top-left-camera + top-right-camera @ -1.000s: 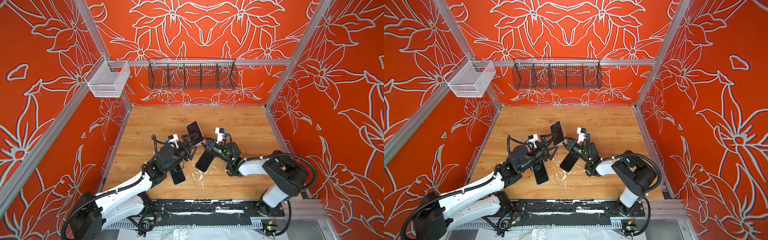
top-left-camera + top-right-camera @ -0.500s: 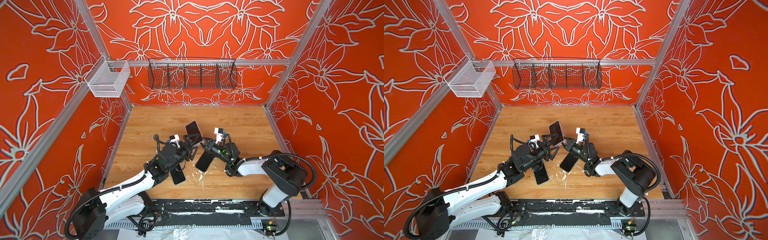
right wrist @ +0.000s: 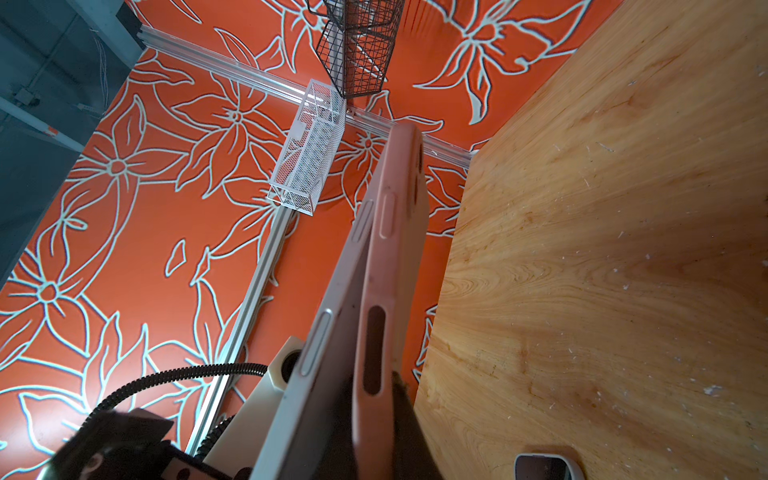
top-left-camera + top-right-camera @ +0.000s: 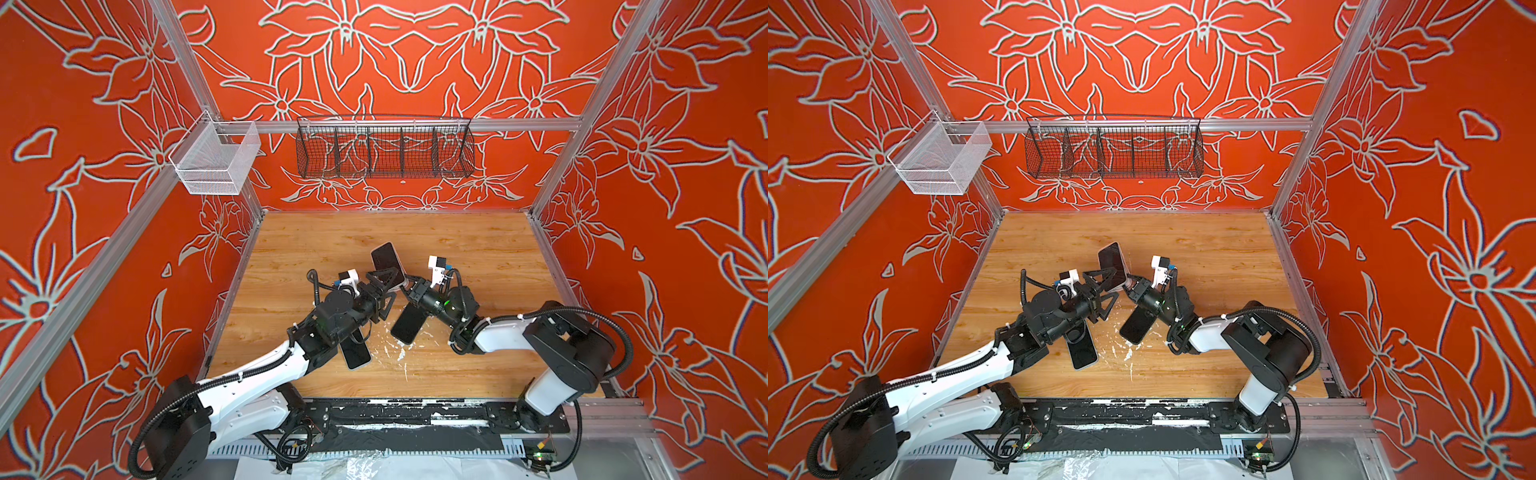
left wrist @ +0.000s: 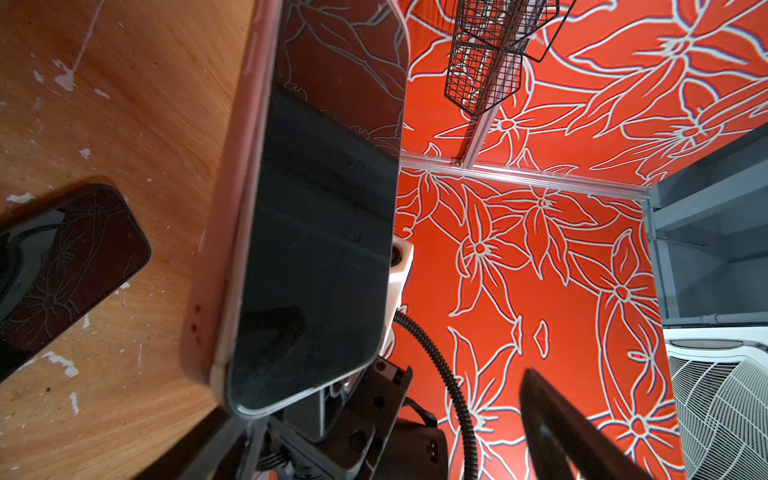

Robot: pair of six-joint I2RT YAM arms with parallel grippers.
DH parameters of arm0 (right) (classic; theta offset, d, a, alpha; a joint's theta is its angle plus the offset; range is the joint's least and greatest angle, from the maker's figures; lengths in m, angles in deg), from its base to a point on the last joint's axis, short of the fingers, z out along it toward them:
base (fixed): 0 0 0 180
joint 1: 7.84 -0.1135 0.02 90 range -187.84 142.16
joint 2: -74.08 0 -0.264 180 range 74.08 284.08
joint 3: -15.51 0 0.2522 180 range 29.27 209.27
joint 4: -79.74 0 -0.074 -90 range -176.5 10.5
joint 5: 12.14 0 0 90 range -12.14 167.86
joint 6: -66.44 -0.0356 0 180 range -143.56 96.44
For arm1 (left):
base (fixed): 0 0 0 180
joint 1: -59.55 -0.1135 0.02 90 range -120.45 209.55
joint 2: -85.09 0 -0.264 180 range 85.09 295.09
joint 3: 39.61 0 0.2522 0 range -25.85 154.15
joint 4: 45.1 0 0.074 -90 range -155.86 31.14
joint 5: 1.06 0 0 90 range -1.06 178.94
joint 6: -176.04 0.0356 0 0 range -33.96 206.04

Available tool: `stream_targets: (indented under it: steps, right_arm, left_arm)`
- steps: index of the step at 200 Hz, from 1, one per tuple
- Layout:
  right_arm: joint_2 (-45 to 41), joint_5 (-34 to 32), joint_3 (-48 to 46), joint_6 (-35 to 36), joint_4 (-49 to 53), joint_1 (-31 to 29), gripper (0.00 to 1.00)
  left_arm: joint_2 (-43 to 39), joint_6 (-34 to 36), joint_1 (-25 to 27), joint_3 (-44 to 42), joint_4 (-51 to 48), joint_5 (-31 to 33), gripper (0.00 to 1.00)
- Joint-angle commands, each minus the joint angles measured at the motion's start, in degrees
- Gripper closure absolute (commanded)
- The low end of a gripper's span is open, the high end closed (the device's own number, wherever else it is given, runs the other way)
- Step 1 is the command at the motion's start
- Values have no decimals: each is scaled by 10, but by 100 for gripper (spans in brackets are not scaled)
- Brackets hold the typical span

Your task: Take the phone out of the phone case

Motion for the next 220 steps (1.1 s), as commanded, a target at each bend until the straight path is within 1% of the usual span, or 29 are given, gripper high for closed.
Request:
stream_targets:
  steps: [1,26,29,44,91,156,220]
  right_arm:
    - [-6,3,16,7,-55,-6,100]
    - [-8,4,14,7,-55,-7,100]
    - [-8,4,14,7,-55,-7,100]
    - [-9,3,13,5,-55,-7,100]
    - [-18,4,11,6,-55,-11,100]
    - [-28,-3,4,10,-55,-16,100]
    - [-32,-8,0,11,-55,-16,100]
  left_arm:
    - [-13,-1,3,0,11,22,9]
    - [-12,-2,3,-5,14,29,10]
    - [-29,-2,3,-5,13,30,11]
    - [-33,-1,3,-6,10,34,12]
    - [-32,3,3,-9,5,48,15]
    - [-22,-3,4,-11,9,47,16]
    - [-22,-4,8,-11,7,52,9]
